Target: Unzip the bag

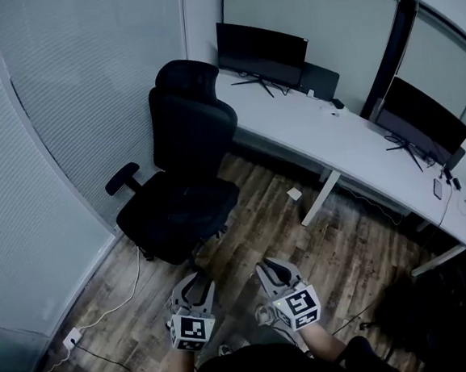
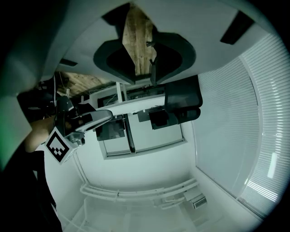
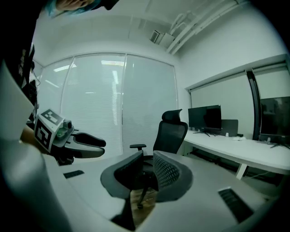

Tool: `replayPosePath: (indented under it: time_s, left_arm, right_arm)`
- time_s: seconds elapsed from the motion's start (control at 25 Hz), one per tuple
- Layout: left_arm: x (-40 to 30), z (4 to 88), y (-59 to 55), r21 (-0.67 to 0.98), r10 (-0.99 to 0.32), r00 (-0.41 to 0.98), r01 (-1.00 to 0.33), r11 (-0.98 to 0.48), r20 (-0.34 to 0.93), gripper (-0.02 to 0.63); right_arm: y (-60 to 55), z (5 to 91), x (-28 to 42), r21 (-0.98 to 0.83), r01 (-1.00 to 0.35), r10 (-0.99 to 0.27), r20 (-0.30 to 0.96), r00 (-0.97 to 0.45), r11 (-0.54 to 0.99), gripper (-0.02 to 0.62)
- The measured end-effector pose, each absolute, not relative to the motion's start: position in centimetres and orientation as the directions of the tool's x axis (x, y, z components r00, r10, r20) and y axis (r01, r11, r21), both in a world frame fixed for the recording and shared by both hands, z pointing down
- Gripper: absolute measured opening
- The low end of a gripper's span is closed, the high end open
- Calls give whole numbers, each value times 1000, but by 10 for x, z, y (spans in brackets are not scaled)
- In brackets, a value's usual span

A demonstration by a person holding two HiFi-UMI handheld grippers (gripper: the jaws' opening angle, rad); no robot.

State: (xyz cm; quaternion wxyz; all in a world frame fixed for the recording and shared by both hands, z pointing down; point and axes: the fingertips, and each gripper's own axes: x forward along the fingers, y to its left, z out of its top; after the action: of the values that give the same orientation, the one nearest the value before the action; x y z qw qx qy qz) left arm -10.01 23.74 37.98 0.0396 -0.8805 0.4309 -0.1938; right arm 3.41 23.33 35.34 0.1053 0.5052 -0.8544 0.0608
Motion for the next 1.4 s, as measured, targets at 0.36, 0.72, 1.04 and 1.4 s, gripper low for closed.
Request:
replayPosePath:
  time_s: [0.36,0.72,1.04,1.4]
  left_arm:
    - [-54,405,169,-300,-781,491,-734,-609,386,234]
    - [-31,449,133,-363,-793,353,-746,-559,496,265]
    - [-39,480,118,-386,-779,293,-738,-553,554,272]
    - [-55,510,79,-374,-728,355,-678,-632,587,273]
  right_arm:
    - [150,378,72,12,-800,-763,309,-567,600,170]
    - [100,408,110,88,-676,-652,380,-656,731,175]
    - [84,442,92,132,-556,-553,430,-714,821,175]
    - [54,472,53,173,-541,-550,483,-681,823,175]
